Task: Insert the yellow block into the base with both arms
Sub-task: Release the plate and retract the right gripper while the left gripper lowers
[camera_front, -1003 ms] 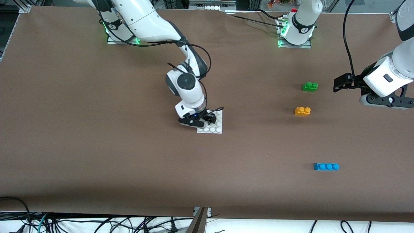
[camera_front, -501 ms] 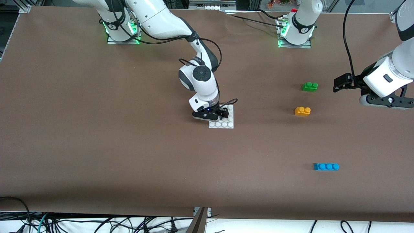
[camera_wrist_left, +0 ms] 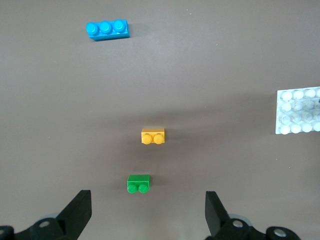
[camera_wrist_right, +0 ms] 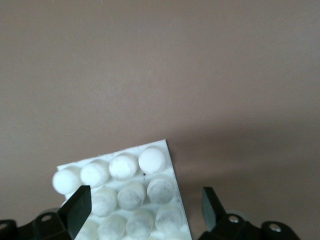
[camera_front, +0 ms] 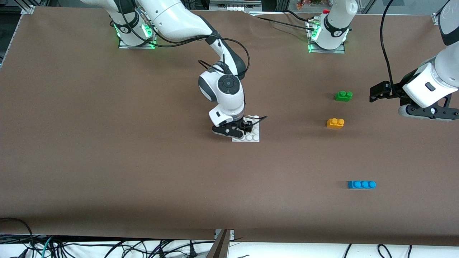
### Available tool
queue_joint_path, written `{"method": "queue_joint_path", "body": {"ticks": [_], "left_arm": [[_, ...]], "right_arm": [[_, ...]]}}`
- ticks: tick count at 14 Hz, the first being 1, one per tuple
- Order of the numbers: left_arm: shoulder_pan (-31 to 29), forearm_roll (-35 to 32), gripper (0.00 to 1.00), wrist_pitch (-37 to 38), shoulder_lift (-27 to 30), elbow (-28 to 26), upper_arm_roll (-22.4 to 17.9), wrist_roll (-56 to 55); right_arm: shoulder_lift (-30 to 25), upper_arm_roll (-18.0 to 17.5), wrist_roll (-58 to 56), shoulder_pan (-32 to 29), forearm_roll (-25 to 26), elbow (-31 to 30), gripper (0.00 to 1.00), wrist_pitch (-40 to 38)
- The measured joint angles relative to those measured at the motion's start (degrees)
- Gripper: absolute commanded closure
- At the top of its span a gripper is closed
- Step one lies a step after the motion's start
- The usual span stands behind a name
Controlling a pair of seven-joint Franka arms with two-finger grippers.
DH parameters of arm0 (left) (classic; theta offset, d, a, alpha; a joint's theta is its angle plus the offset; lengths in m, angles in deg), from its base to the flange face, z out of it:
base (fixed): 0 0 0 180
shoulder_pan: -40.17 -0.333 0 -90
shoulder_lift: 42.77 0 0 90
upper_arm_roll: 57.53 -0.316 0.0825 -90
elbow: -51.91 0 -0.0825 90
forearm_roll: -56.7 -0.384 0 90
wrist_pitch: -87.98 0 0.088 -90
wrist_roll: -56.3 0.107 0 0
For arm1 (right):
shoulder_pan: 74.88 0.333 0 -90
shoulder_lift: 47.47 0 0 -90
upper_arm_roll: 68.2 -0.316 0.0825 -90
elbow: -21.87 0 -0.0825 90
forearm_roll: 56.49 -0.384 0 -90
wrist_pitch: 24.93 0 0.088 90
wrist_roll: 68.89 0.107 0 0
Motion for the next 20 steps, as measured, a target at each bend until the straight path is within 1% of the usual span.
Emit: {"method": "queue_joint_path", "body": {"ticks": [2, 3, 5, 7, 10, 11, 12, 14, 15, 17, 19, 20], "left_arm": [[0.0, 0.0, 0.0, 0.0, 0.0, 0.0, 0.0, 0.0], [0.0, 0.0, 0.0, 0.0, 0.0, 0.0, 0.0, 0.0], [0.0, 0.0, 0.0, 0.0, 0.0, 0.0, 0.0, 0.0], [-0.1, 0.0, 0.0, 0.1, -0.1, 0.0, 0.0, 0.0], [-0.1, 0.0, 0.0, 0.2, -0.8, 0.0, 0.0, 0.0], [-0.1, 0.0, 0.0, 0.2, -1.4, 0.0, 0.0, 0.0], [-0.1, 0.0, 0.0, 0.2, -2.2, 0.0, -0.1, 0.0], [-0.6, 0.0, 0.0, -0.2, -4.4, 0.0, -0.3, 0.0], [-1.3, -0.3, 0.0, -1.3, -5.7, 0.0, -0.4, 0.0], [-2.5, -2.2, 0.0, -3.8, -8.3, 0.0, -0.6, 0.2], [-2.9, -2.5, 0.0, -4.0, -9.9, -0.7, -0.6, 0.5], [-2.9, -2.5, 0.01, -4.4, -10.1, -2.0, -0.6, 0.7]], "right_arm": [[-1.7, 0.3, -2.4, -2.0, 0.0, 3.5, 0.01, -6.2], [-3.3, 0.5, -5.2, -3.3, 0.0, 4.0, 0.01, -8.2], [-7.9, 0.8, -10.8, -7.6, 0.0, 3.0, 0.01, -11.9], [-14.5, 0.9, -19.2, -13.3, 0.0, -1.5, 0.01, -14.5], [-27.6, 0.5, -32.5, -21.2, 0.0, -13.3, 0.01, -18.5], [-31.7, -0.7, -36.7, -24.8, 0.0, -16.5, 0.01, -21.1], [-35.2, -2.6, -40.3, -29.0, 0.0, -18.5, 0.01, -24.3], [-40.6, -6.6, -44.8, -36.7, 0.0, -20.2, 0.01, -29.4], [-42.6, -7.9, -46.8, -39.2, 0.1, -20.5, 0.01, -31.2], [-45.4, -9.2, -50.3, -42.1, 0.6, -20.9, 0.01, -33.4], [-46.8, -9.4, -51.3, -43.4, 0.9, -20.9, 0.01, -36.5], [-47.3, -9.5, -51.3, -43.5, 1.2, -20.9, 0.01, -37.4]]}}
